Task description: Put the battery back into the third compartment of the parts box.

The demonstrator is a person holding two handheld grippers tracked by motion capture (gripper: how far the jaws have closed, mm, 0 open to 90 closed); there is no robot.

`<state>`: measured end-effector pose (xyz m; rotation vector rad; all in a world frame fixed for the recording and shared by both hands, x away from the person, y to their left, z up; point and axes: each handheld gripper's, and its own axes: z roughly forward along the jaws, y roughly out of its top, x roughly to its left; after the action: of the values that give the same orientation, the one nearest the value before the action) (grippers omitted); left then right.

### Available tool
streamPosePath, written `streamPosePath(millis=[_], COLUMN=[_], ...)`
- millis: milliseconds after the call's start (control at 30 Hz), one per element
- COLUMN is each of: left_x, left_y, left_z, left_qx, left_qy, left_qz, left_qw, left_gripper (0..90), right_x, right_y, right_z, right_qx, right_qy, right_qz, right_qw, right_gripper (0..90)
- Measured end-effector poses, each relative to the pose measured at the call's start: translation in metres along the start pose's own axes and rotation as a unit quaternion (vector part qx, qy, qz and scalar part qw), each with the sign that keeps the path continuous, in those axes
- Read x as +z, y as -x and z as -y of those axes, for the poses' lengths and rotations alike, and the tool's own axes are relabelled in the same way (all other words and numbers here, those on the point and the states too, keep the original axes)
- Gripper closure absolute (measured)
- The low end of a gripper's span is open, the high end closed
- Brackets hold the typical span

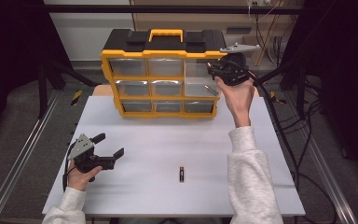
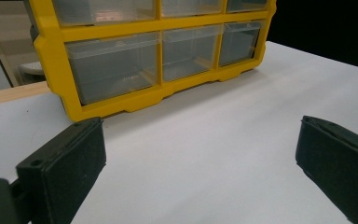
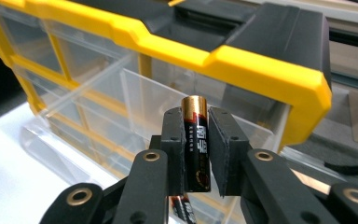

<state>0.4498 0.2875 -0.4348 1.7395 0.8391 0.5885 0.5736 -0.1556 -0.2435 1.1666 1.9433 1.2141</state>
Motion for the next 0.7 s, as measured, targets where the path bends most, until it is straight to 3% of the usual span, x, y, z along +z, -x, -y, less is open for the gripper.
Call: streamPosePath(millis=[167, 333, 567, 700], left_x=[0.0, 0.0, -0.001, -0.001], left_y=[0.0, 0.0, 0.0, 0.0], left_z=[0.0, 0.0, 0.0, 0.0], left_qx=[0.0, -0.001, -0.002, 0.0], left_qy=[0.0, 0.0, 0.001, 0.001], left_qz=[0.0, -0.001, 0.0, -0.001], left_qw=[1.0, 1.0, 1.0, 1.0], left_gripper=[1.2, 1.2, 1.2, 1.2], right_x=[0.002, -0.006, -0.033, -0.047], right_y=[0.001, 0.0, -0.002, -0.01], right_z=[0.002, 0.0, 0.003, 0.011], right_qx=[-0.004, -0.001, 0.008, 0.004], right_qy=[-0.021, 0.005, 0.072, 0.091], right_qz=[0.008, 0.001, -0.026, -0.044], right_qw=[0.9997, 1.0, 0.997, 0.9948], right_gripper=[76.0, 71.3, 42.5, 27.4])
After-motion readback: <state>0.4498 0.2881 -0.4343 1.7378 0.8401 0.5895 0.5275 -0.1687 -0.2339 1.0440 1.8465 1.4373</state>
